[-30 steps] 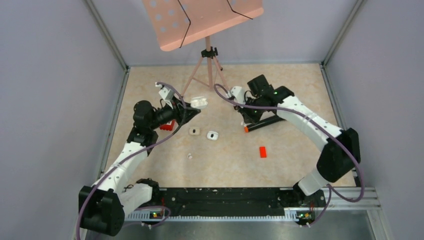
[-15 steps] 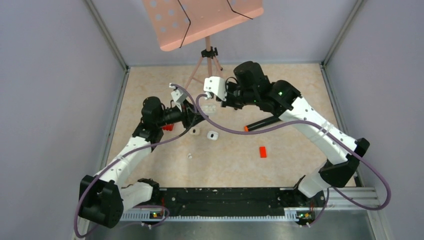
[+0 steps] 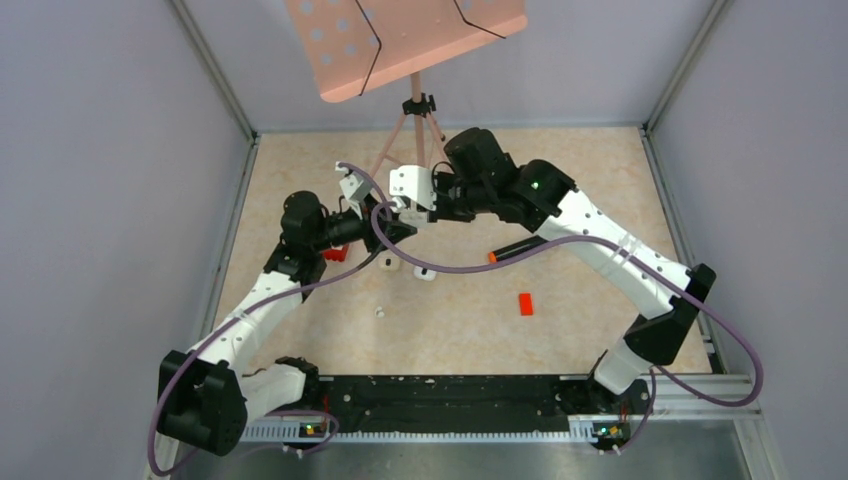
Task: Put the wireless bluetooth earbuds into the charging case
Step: Place the earbud in the charging case.
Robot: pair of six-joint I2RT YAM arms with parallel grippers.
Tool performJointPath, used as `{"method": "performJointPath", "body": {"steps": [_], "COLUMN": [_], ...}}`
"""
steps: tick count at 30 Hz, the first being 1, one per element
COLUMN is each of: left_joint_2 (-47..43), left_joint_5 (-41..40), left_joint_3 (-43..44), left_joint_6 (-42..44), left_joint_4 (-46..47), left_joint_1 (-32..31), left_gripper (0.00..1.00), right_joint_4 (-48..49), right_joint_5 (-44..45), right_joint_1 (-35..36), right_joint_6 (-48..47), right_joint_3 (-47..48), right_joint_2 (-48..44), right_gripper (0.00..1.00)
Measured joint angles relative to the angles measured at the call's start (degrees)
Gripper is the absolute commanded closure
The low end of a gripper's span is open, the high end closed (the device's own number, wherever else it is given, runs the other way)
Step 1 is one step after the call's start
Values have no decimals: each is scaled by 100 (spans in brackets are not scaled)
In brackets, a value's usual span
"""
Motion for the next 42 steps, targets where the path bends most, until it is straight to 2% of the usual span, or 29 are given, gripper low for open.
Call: {"method": "performJointPath", "body": {"steps": [42], "left_joint_2": [0], "left_joint_5": [-203], "left_joint_3": [11], "left_joint_6": [-365], "left_joint_4": [70], "left_joint_1": [0], "left_gripper": [100], "right_joint_4": [310], "right_joint_5": [234], "right_joint_1": [254], "right_joint_6": [7], "right_joint_3": [26], "right_joint_2": [227], "right_gripper": [100]}}
